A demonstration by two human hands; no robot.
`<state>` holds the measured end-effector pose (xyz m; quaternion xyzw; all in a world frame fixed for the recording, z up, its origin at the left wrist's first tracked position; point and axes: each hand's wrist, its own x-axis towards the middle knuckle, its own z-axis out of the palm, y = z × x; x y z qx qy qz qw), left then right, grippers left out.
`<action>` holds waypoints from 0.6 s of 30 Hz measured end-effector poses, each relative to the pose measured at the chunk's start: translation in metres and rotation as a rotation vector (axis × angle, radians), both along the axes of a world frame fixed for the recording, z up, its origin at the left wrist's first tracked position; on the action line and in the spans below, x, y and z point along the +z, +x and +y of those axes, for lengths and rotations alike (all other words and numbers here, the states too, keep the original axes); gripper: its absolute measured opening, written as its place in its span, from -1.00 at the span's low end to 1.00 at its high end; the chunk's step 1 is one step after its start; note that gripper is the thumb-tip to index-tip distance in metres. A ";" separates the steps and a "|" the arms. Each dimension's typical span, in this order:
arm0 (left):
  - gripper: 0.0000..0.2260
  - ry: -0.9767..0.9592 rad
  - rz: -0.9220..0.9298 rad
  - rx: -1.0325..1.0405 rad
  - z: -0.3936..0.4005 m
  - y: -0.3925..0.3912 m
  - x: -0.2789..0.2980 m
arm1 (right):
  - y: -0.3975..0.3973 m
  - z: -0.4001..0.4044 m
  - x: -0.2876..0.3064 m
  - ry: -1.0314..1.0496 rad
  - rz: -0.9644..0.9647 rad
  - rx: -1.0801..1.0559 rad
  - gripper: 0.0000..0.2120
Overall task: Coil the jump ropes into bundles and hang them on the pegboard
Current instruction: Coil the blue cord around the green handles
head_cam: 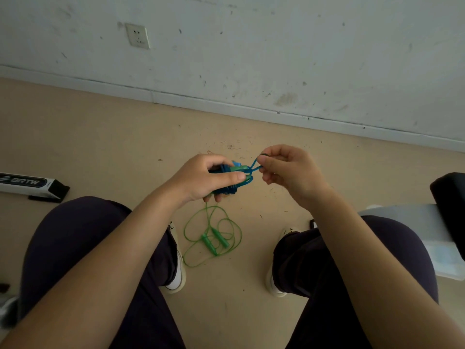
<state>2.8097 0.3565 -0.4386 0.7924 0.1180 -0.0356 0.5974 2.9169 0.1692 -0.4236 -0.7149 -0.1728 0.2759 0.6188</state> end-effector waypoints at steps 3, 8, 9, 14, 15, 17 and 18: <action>-0.76 -0.062 -0.032 -0.012 -0.006 0.001 -0.002 | -0.002 0.001 -0.001 0.110 0.213 0.096 -0.90; -0.61 -0.152 -0.011 -0.035 -0.006 0.002 -0.001 | 0.000 0.003 0.001 0.197 0.244 -0.061 -0.79; -0.61 -0.162 0.004 -0.046 -0.007 0.002 -0.001 | 0.001 0.002 0.001 0.213 0.258 -0.091 -0.77; -0.60 -0.190 0.029 -0.068 -0.014 0.005 -0.004 | 0.003 -0.001 0.003 0.292 0.325 -0.146 -0.77; -0.58 -0.210 0.030 -0.076 -0.014 0.005 -0.004 | 0.006 0.000 0.004 0.312 0.350 -0.192 -0.77; -0.54 -0.216 0.034 -0.109 -0.016 0.006 -0.005 | 0.011 0.001 0.004 0.324 0.390 -0.280 -0.75; -0.54 -0.196 0.041 -0.123 -0.016 0.006 -0.005 | 0.013 0.001 0.003 0.320 0.397 -0.303 -0.74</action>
